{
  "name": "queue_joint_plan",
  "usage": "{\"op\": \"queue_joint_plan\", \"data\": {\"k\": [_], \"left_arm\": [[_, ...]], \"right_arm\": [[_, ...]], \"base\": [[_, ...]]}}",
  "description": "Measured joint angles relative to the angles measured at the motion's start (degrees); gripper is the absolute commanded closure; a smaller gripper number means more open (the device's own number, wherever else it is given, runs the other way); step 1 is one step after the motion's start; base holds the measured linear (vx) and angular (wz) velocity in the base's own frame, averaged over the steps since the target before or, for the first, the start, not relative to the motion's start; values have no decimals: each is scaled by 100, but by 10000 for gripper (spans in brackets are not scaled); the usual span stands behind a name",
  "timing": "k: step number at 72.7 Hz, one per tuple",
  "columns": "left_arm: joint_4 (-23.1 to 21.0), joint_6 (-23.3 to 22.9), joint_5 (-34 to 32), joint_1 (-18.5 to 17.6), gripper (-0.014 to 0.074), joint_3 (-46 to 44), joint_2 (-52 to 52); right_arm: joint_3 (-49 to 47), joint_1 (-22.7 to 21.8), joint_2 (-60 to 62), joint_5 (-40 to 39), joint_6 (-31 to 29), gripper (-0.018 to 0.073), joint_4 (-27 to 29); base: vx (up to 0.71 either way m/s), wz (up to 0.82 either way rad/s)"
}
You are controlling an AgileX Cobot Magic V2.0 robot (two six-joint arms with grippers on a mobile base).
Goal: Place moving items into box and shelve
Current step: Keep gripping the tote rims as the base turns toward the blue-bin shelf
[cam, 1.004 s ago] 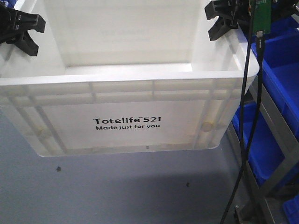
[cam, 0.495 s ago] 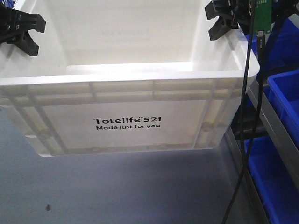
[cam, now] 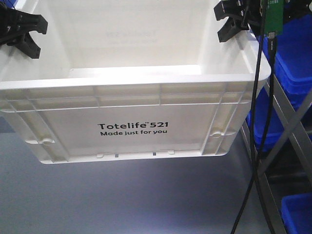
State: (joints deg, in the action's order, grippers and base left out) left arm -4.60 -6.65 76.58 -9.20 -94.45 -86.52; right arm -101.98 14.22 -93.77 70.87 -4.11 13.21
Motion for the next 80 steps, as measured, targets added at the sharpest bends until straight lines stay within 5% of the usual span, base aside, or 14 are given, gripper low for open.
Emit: {"op": "queue_joint_plan", "data": {"k": [80], "left_arm": [[-22,0,-5,0,600,0,-5]], "right_arm": [[0,0,0,0,0,564,-27]], "base": [[36,42]]}}
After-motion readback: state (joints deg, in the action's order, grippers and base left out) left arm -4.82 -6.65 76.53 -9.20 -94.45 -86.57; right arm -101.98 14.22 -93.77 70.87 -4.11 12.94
